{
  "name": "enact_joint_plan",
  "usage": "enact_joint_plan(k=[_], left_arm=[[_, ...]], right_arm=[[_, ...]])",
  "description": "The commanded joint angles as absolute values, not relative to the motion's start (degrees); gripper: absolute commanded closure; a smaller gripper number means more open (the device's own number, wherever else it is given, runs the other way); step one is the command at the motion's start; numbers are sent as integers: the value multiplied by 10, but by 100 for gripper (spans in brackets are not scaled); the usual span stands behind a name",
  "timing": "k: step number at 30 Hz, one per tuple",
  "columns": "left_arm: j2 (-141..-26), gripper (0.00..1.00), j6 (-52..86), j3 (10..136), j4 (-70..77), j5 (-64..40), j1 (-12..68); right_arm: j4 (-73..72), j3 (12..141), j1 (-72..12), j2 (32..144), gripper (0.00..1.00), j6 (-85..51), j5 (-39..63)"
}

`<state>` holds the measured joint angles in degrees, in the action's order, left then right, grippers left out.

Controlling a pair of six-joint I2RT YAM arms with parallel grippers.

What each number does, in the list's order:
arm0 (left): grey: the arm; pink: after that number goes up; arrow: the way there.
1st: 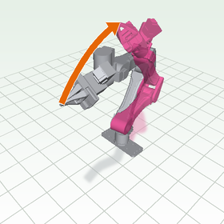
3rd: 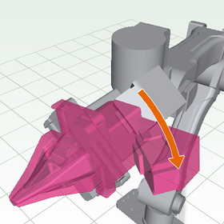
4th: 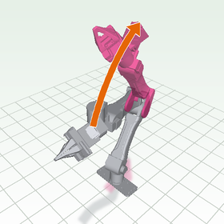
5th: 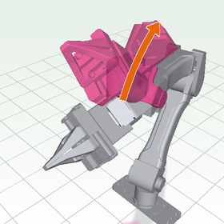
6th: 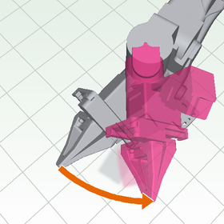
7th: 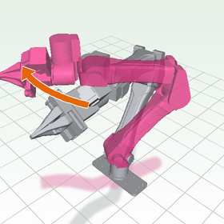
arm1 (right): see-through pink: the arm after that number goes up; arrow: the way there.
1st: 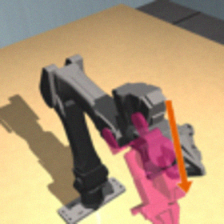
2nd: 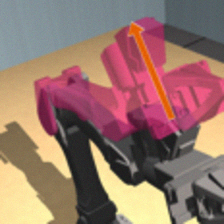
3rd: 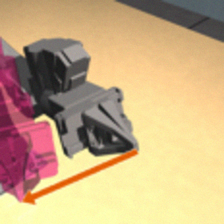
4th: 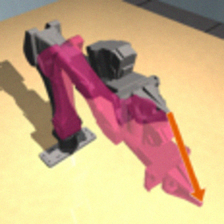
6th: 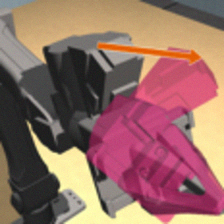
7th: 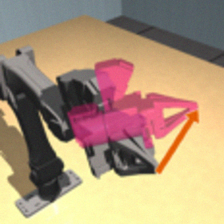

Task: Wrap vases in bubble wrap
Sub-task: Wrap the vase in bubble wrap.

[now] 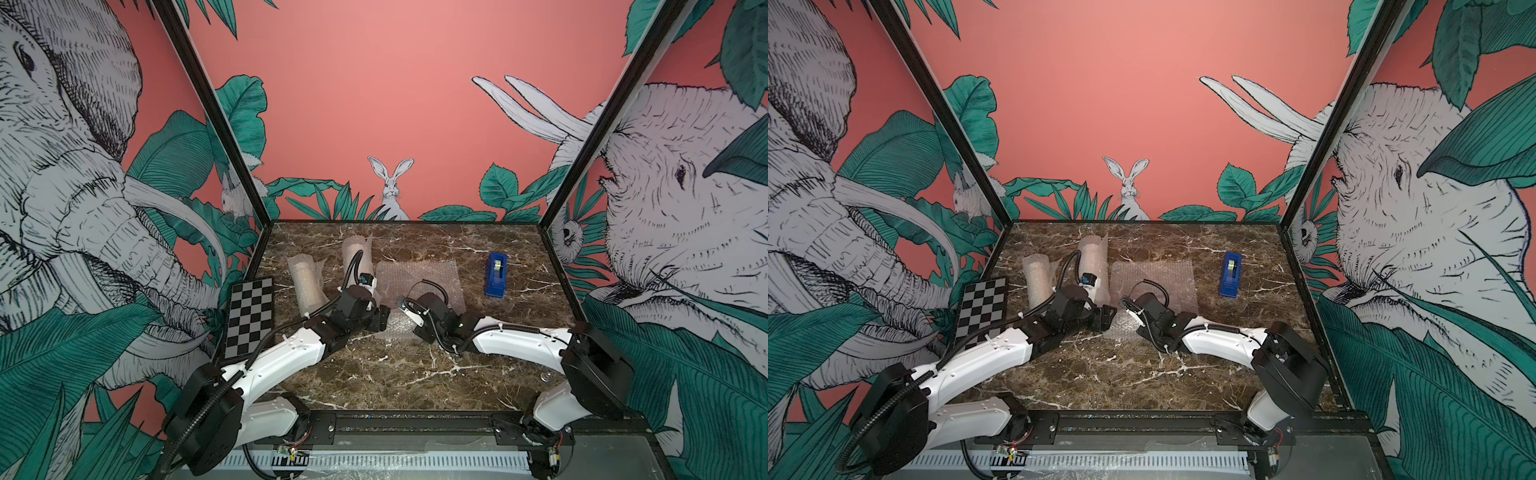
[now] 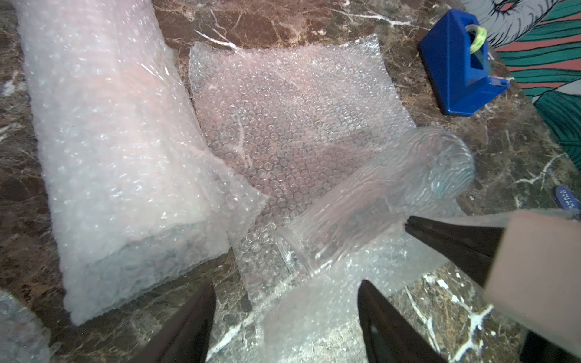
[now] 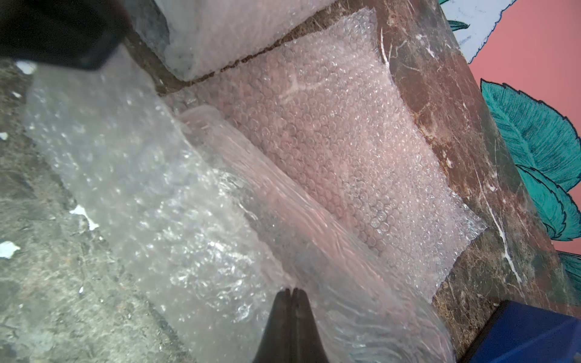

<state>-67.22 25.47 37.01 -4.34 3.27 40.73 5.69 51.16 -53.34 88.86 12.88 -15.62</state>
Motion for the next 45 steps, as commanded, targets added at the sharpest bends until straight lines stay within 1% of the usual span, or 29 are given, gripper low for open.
enact_joint_plan(k=[1, 12, 18, 24, 30, 35, 38, 43, 45], left_arm=[[-646, 27, 259, 351, -29, 28, 408], [-659, 27, 260, 345, -3, -14, 414], [-690, 28, 273, 357, 8, -18, 428], [-744, 27, 272, 392, -6, -35, 429], [-773, 24, 300, 410, -22, 0, 429], [-806, 24, 324, 428, -38, 27, 429], [-819, 23, 333, 437, -56, 47, 429], [-830, 23, 336, 444, -65, 60, 429], [-832, 23, 336, 442, -65, 63, 429]], right_arm=[[61, 537, -530, 879, 100, 138, -149], [60, 575, -526, 913, 100, 165, -154], [56, 597, -516, 948, 100, 172, -165], [45, 592, -499, 955, 100, 170, -151], [41, 590, -482, 956, 100, 158, -119], [37, 594, -470, 962, 96, 149, -92], [38, 599, -464, 959, 88, 148, -84], [53, 597, -457, 922, 73, 148, -82], [57, 592, -453, 893, 71, 148, -83]])
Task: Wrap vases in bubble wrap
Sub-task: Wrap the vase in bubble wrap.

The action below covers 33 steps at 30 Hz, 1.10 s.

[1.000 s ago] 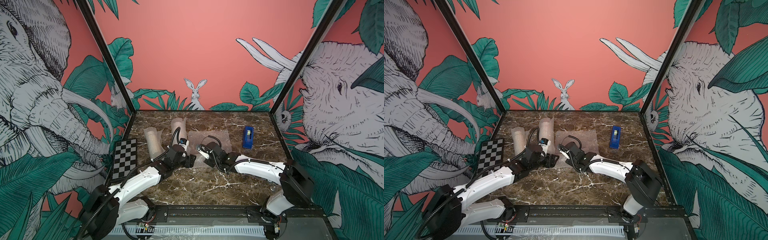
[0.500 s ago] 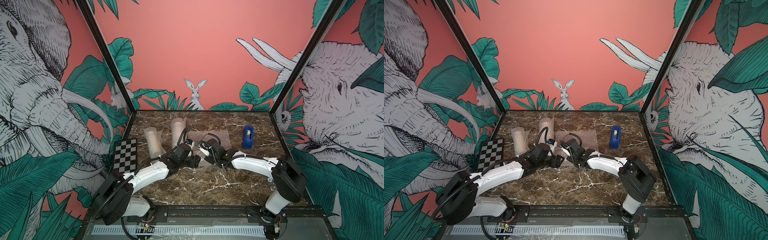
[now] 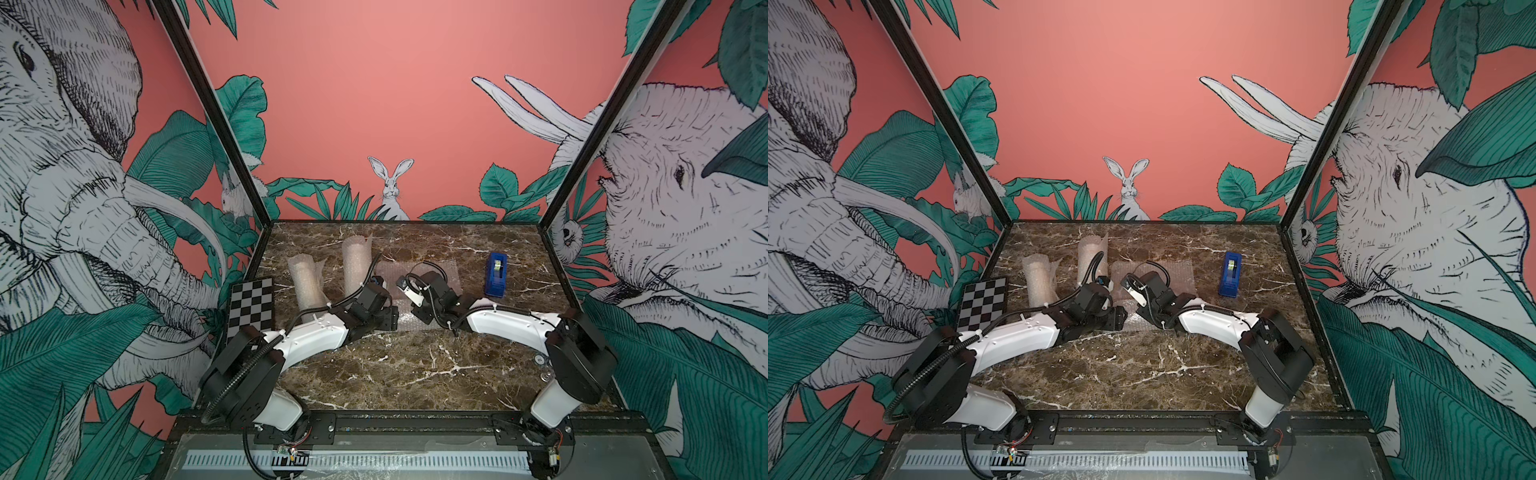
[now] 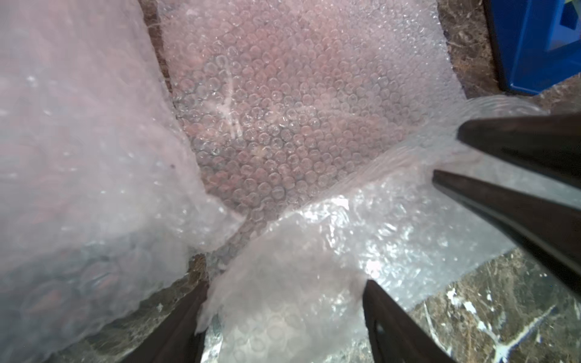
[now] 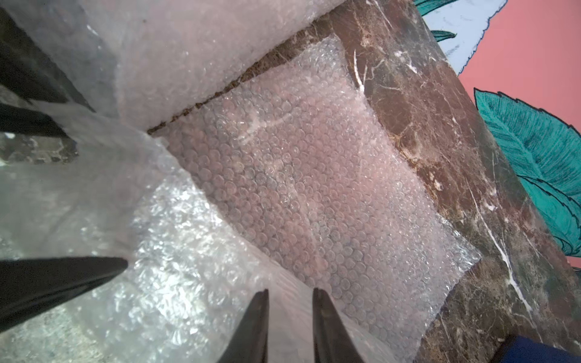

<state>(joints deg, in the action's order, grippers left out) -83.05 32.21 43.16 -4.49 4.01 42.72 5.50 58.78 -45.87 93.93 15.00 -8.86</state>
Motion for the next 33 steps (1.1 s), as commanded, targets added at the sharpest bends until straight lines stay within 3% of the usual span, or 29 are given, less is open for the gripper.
enact_joint_plan(k=[1, 6, 12, 18, 33], left_arm=[[-832, 23, 336, 443, -64, 65, 430], [-836, 23, 336, 442, -60, 64, 429], [-836, 23, 336, 441, -59, 67, 430], [-838, 23, 333, 443, -62, 66, 430], [-840, 23, 332, 442, -59, 67, 429]], right_arm=[[57, 586, -451, 879, 71, 148, -83], [21, 531, -447, 811, 51, 187, -77], [4, 443, -428, 757, 20, 312, 51], [22, 426, -403, 774, 15, 395, 151], [90, 506, -370, 875, 15, 476, 163]])
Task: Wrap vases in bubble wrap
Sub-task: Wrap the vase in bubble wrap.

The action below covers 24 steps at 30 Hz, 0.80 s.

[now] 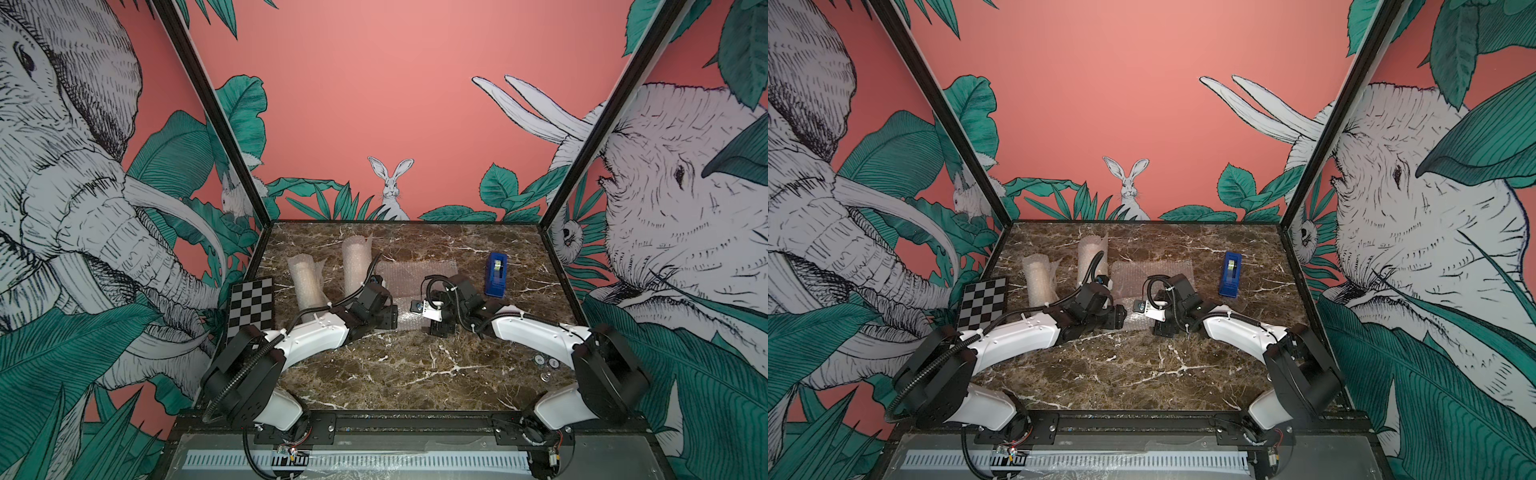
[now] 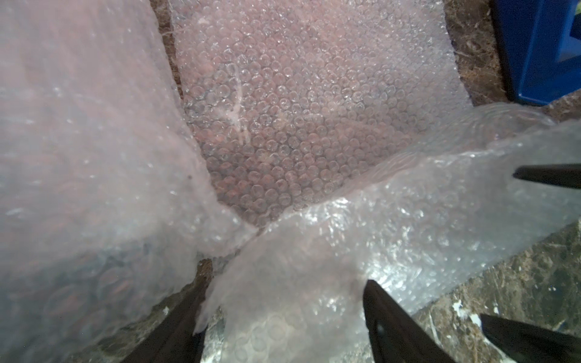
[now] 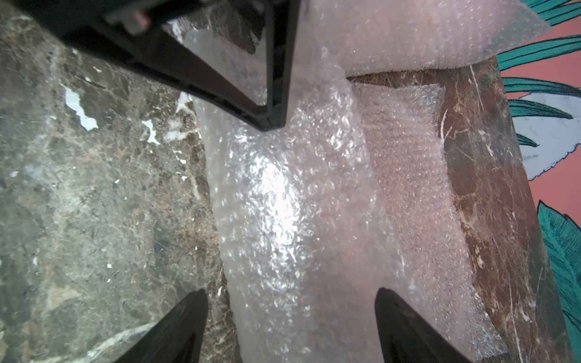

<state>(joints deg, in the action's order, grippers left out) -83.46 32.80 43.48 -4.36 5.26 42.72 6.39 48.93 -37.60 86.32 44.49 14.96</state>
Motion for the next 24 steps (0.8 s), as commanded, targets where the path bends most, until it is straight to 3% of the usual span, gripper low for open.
enact_joint_plan(k=[1, 24], left_arm=[[-840, 23, 332, 443, -60, 68, 429], [-823, 22, 326, 435, -58, 83, 421]], right_arm=[[97, 511, -369, 881, 14, 482, 160], [240, 629, -358, 1021, 14, 561, 132]])
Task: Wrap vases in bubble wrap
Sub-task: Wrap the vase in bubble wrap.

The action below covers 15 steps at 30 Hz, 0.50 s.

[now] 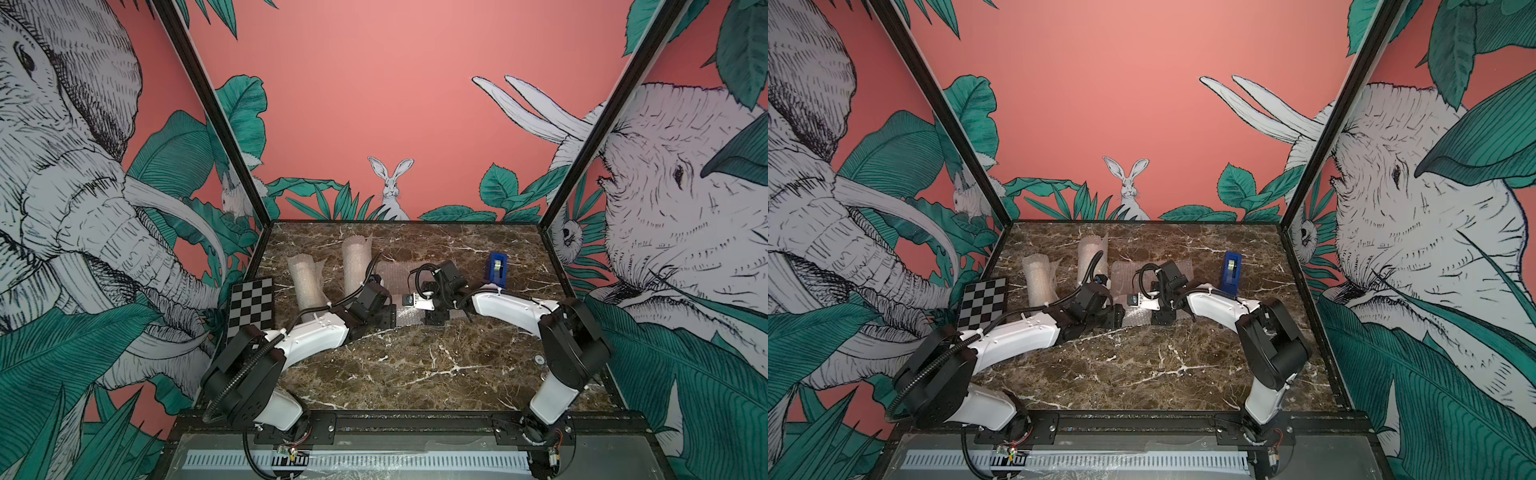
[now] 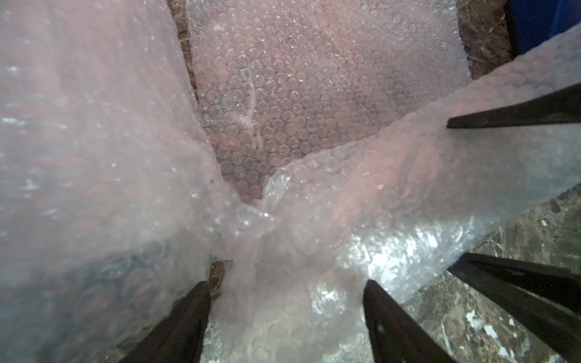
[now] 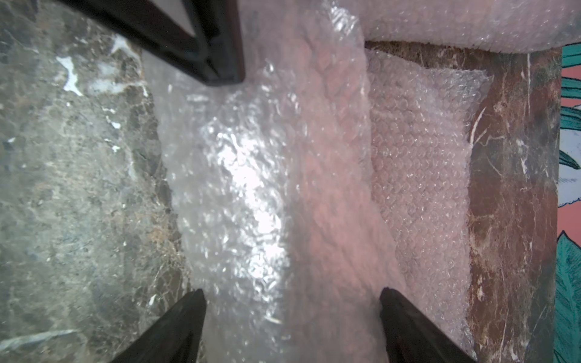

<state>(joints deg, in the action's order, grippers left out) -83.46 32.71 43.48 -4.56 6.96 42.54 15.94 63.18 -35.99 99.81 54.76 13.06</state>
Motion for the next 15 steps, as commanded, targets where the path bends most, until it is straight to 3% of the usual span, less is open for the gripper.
enact_joint_plan(k=[1, 15], left_arm=[[-821, 22, 327, 435, -59, 83, 419], [-742, 20, 333, 397, -66, 117, 408]], right_arm=[[241, 629, -358, 1024, 14, 562, 132], [206, 561, -411, 944, 34, 454, 86]])
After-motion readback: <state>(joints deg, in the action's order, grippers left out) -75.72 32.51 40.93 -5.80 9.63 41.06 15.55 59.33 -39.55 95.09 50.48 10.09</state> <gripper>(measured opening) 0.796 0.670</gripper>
